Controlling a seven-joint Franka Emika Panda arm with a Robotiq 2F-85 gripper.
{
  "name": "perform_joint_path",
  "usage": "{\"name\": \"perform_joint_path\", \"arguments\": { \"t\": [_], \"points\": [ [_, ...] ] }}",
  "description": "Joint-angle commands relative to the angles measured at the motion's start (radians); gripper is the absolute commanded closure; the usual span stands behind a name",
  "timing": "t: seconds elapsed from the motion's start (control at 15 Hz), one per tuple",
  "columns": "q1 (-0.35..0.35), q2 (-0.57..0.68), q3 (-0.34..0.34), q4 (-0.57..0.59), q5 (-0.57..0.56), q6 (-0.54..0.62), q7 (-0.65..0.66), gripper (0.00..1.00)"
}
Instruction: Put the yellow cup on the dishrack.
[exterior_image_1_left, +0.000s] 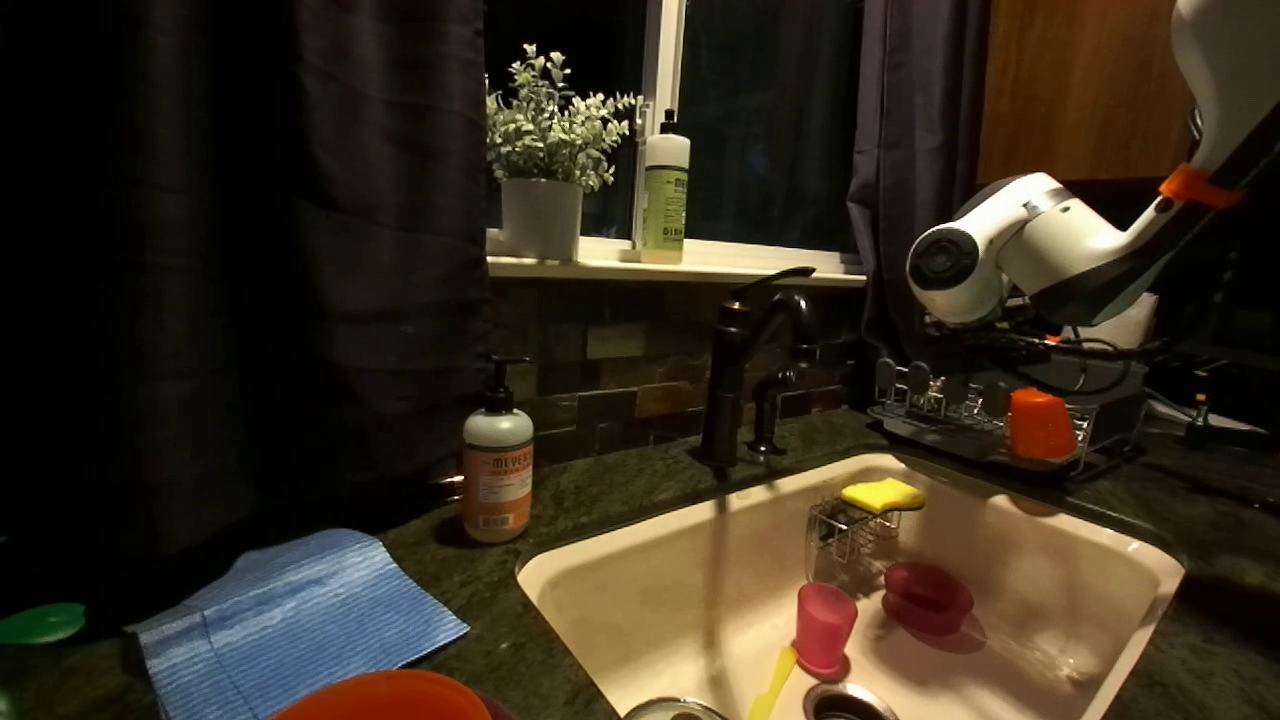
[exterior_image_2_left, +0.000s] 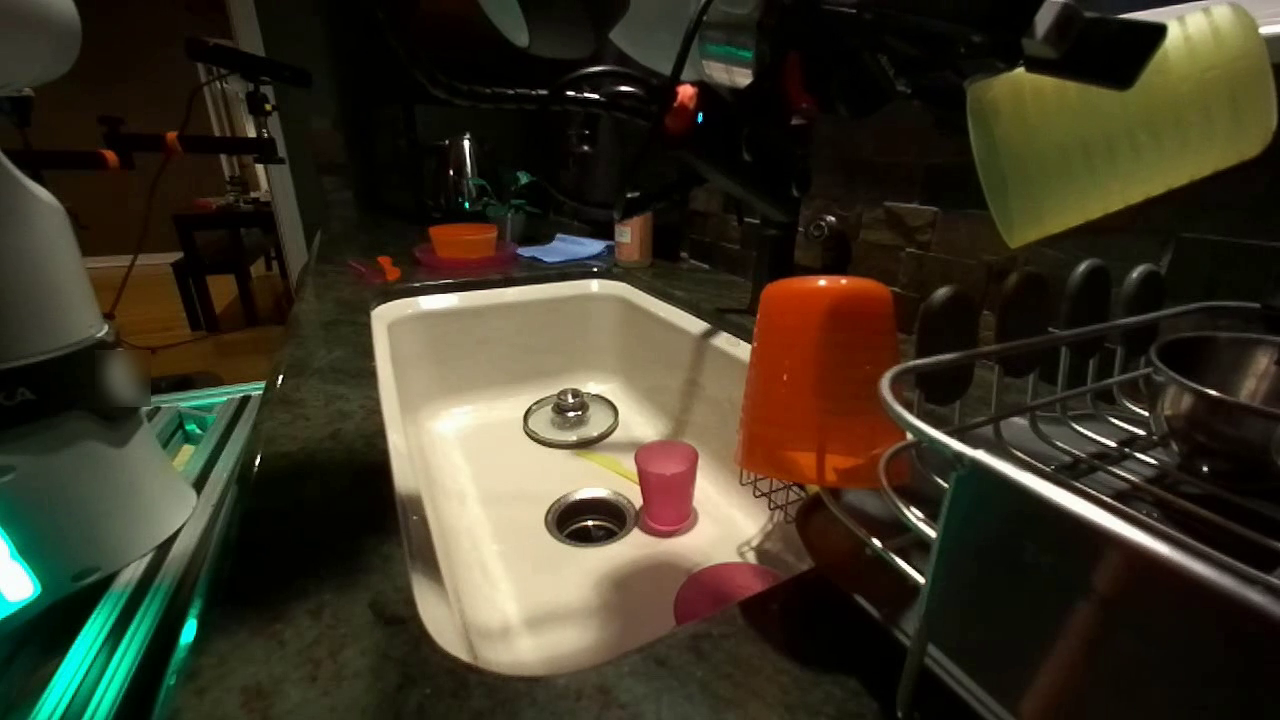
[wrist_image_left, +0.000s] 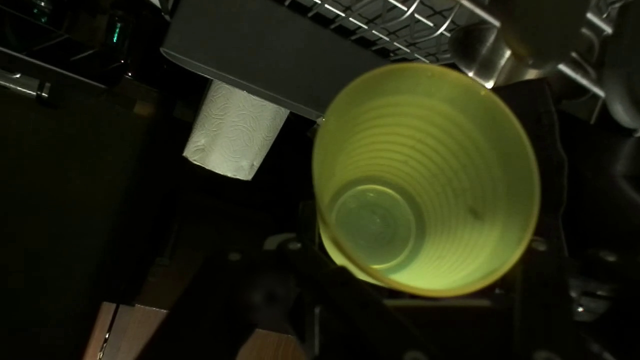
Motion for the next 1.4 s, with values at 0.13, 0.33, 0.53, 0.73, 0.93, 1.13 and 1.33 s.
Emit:
{"name": "perform_joint_path", "arguments": {
  "t": [0.13, 0.33, 0.53, 0.73, 0.93, 1.13, 1.33],
  "points": [
    [0.005, 0.032, 0.000, 0.016, -0.025, -0.055, 0.019, 0.53],
    [0.004, 0.048, -0.001, 0.024, -0.024, -0.066, 0.016, 0.53],
    [0.004, 0.065, 0.002, 0.037, -0.026, -0.065, 0.024, 0.53],
    [0.005, 0.082, 0.004, 0.050, -0.030, -0.066, 0.030, 0.53],
    [0.004, 0.100, 0.005, 0.063, -0.031, -0.066, 0.036, 0.53],
    [0.003, 0.117, 0.005, 0.070, -0.031, -0.069, 0.038, 0.53],
    [0.002, 0.130, 0.006, 0.077, -0.026, -0.067, 0.063, 0.53]
  ]
}}
